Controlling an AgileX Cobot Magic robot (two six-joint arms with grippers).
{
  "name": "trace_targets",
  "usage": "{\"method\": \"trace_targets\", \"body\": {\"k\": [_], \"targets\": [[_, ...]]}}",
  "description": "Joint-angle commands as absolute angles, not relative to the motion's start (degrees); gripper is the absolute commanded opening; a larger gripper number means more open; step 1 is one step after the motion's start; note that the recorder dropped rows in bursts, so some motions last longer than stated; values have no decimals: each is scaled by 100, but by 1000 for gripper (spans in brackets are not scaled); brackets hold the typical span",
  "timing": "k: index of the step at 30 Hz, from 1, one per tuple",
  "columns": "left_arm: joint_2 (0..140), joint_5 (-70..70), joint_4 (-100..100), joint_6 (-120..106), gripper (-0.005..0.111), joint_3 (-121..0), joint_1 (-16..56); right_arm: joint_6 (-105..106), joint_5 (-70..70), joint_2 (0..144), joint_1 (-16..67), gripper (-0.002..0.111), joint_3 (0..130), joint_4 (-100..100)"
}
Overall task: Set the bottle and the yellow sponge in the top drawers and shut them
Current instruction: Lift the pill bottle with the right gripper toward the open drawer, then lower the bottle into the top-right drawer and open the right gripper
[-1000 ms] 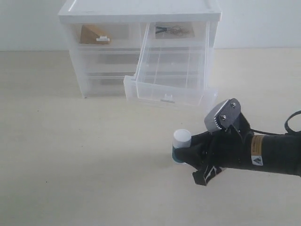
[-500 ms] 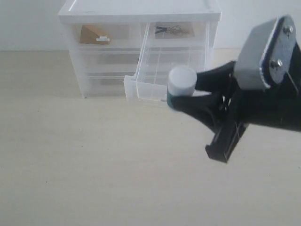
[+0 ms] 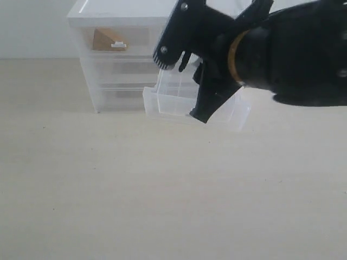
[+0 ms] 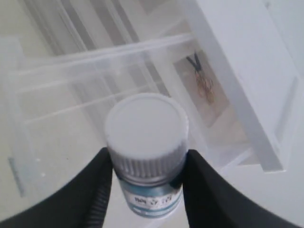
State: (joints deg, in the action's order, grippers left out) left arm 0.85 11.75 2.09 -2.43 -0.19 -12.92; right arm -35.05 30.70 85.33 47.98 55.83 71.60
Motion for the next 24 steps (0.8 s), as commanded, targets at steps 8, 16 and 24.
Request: {"method": "trace_targets", "body": {"k": [8,16,24], "targets": [[107,1154,249,-191,4,0,-1277,-3341,3029,9163,4801,104,5810,7384],[107,1154,249,-191,4,0,-1277,-3351,3033,8120,5060,98,5810,6536],[107,1154,249,-191,4,0,-1277,-2816,3813,7284,4894,4,5244,5454]]}}
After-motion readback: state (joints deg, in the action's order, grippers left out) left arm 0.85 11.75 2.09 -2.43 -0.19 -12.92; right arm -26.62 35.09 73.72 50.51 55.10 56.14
